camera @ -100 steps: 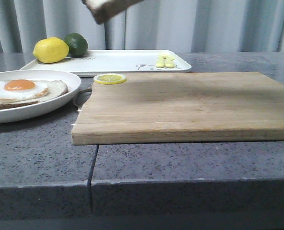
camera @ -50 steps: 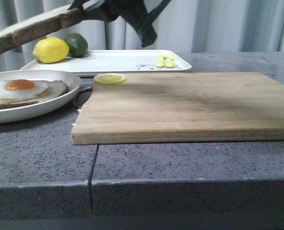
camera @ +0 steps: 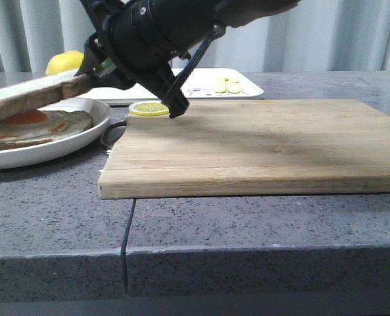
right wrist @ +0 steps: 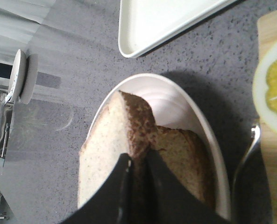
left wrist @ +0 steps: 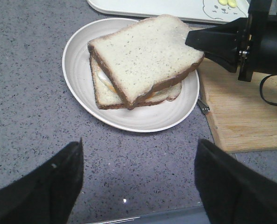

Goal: Place bread and move sandwich to tray
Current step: 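Carry the bread with the right gripper and lay it on the egg toast, then release the bread and withdraw the right gripper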

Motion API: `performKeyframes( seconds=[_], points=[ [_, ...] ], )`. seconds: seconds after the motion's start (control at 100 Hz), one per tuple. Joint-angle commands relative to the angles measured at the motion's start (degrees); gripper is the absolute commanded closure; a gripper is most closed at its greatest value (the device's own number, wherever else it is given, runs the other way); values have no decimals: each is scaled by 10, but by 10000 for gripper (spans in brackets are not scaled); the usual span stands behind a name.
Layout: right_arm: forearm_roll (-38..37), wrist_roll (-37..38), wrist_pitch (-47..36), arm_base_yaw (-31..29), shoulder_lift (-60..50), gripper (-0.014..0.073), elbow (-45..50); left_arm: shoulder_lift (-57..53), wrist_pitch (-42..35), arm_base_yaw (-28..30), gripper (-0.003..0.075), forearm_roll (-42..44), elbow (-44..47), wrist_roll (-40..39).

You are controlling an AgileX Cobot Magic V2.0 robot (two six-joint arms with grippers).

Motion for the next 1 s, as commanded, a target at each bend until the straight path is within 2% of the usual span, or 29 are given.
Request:
performKeyframes(
  seconds=[0.0, 0.1, 0.17, 0.48, 0.6, 0.7, 0.99],
  points=[
    [37, -1, 11, 0, -27, 699, -19, 5, -34, -2, 249, -15, -19, -1],
    [37, -1, 9, 0, -26, 694, -19, 5, -34, -2, 249, -15, -19, -1],
    [37, -2, 7, 0, -26, 658, -19, 5, -34, -2, 249, -15, -19, -1],
    [36, -28, 7, 0, -26, 353, -19, 5, -34, -2, 249, -15, -19, -1],
    [36, -28, 5, 0, -26, 266, -19, 5, -34, -2, 249, -15, -19, -1],
    [36, -28, -2, 0, -26, 235, -19, 5, -34, -2, 249, -15, -19, -1],
    [35, -28, -20, -8, -39, 234, -19, 5, -34, -2, 249, -15, -19, -1]
  ],
)
